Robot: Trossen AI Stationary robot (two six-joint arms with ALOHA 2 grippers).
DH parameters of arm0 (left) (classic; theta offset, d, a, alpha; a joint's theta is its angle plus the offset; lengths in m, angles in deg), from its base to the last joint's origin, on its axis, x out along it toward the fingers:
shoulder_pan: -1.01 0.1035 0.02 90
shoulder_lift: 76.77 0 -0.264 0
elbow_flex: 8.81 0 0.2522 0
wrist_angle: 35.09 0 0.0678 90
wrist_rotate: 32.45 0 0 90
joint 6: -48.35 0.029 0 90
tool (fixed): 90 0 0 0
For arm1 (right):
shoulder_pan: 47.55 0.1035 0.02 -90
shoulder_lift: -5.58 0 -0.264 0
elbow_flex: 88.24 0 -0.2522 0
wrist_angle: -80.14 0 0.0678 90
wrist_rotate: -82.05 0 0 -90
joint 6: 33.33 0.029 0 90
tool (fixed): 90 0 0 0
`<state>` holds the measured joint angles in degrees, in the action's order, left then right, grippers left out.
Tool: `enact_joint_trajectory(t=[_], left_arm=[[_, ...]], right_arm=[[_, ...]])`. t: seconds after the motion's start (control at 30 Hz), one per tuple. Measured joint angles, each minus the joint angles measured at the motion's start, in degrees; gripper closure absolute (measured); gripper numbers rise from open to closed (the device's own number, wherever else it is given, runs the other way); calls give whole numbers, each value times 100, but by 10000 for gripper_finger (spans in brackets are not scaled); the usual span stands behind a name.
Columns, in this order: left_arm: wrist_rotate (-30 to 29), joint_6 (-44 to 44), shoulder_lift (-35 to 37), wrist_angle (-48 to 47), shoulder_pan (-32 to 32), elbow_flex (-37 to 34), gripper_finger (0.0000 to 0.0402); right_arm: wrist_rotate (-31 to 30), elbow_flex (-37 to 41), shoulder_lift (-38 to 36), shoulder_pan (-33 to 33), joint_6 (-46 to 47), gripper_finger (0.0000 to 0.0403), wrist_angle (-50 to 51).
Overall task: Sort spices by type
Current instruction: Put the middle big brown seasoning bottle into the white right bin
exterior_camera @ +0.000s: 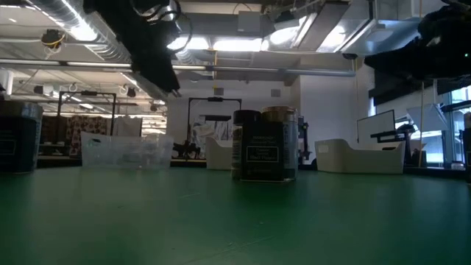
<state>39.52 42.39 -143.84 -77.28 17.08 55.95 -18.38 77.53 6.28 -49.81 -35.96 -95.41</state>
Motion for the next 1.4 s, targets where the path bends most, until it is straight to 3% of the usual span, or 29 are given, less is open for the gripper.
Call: enact_joint_trajectory(t=[0.1, 0.37, 0.63, 1.0, 1.13, 1.4], left_arm=[[202, -93, -6, 647, -300, -340, 163], [248, -94, -7, 2014, -867, -907, 163], [248, -54, -10, 2485, -1162, -1101, 163], [243, 3, -10, 2492, -1421, -1121, 163], [243, -8, -9, 2484, -1438, -1121, 163], [241, -4, -11, 2473, -1435, -1121, 163]], right_arm=[[360, 0, 78, 2, 33, 387, -92], [401, -383, 1115, 2, 65, 397, -412], [404, -978, 2776, -2, 85, 389, -1200], [404, -2237, 5058, -2, 86, 378, -1484], [477, -2752, 5678, -2, 249, 316, -1253], [828, -3668, 6707, 2, 243, 104, -311]])
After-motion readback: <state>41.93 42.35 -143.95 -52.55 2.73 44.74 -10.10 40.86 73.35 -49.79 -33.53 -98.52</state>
